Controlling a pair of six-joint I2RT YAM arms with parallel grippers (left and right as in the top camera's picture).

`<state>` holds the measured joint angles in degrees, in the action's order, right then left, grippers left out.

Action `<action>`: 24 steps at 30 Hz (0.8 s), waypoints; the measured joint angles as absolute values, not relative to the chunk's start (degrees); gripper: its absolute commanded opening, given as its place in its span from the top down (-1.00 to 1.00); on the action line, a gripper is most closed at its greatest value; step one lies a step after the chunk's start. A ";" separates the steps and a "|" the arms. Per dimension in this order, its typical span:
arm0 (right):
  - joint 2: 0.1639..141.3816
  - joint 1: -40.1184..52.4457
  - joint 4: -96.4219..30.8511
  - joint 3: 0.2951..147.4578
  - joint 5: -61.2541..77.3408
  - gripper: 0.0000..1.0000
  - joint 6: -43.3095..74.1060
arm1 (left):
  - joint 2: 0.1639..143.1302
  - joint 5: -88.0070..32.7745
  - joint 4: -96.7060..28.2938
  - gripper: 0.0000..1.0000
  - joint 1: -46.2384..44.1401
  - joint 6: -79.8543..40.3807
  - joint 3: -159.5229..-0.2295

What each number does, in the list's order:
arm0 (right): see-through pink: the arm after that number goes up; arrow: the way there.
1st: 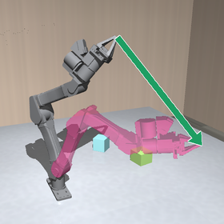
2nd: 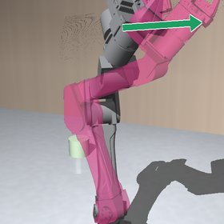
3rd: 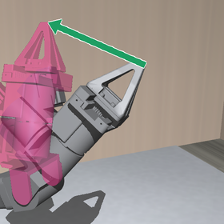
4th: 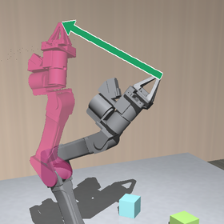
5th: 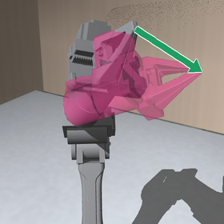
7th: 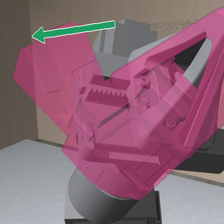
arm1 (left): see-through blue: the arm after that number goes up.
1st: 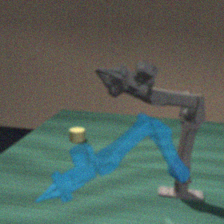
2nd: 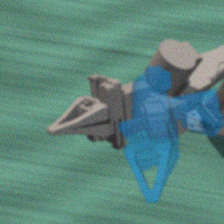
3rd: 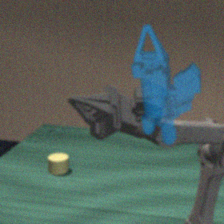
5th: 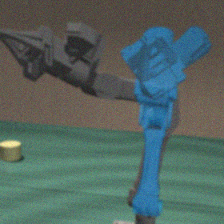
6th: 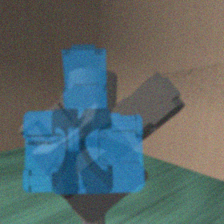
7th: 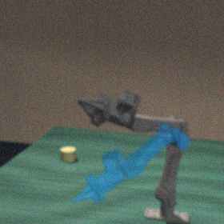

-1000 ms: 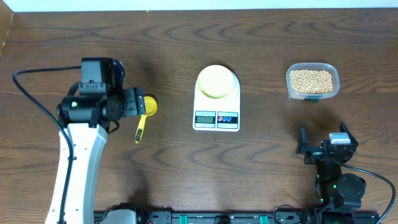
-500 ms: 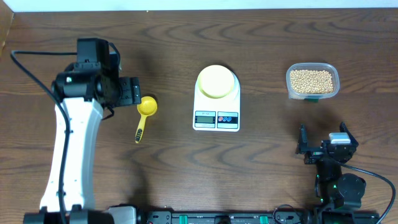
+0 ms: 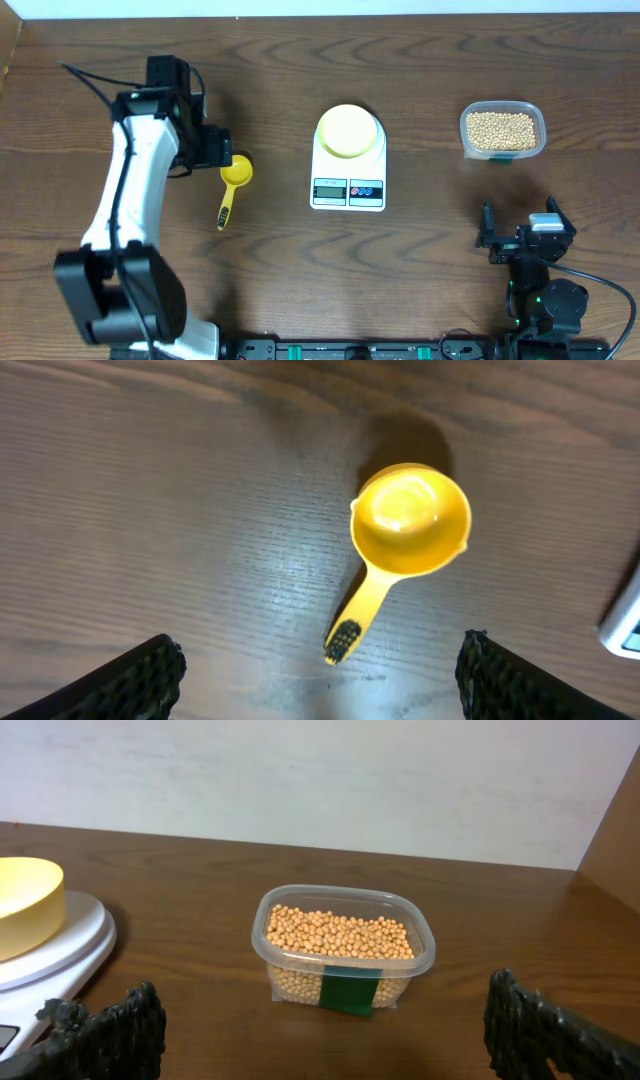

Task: Scoop item into bowl and weigh 50g on scale
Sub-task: 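Move the left gripper forward over the yellow scoop handle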

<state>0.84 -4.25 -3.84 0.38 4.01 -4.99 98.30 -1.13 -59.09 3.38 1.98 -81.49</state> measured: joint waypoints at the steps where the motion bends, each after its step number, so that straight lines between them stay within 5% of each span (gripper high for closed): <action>1: 0.84 -4.27 -3.84 0.38 4.01 -0.98 -4.99 | 99.48 -1.13 -58.89 -0.77 3.38 1.98 -81.49; 24: 0.84 -4.25 -3.84 0.38 4.01 -0.98 -4.97 | 102.56 -1.13 -59.44 -0.78 3.38 1.96 -81.49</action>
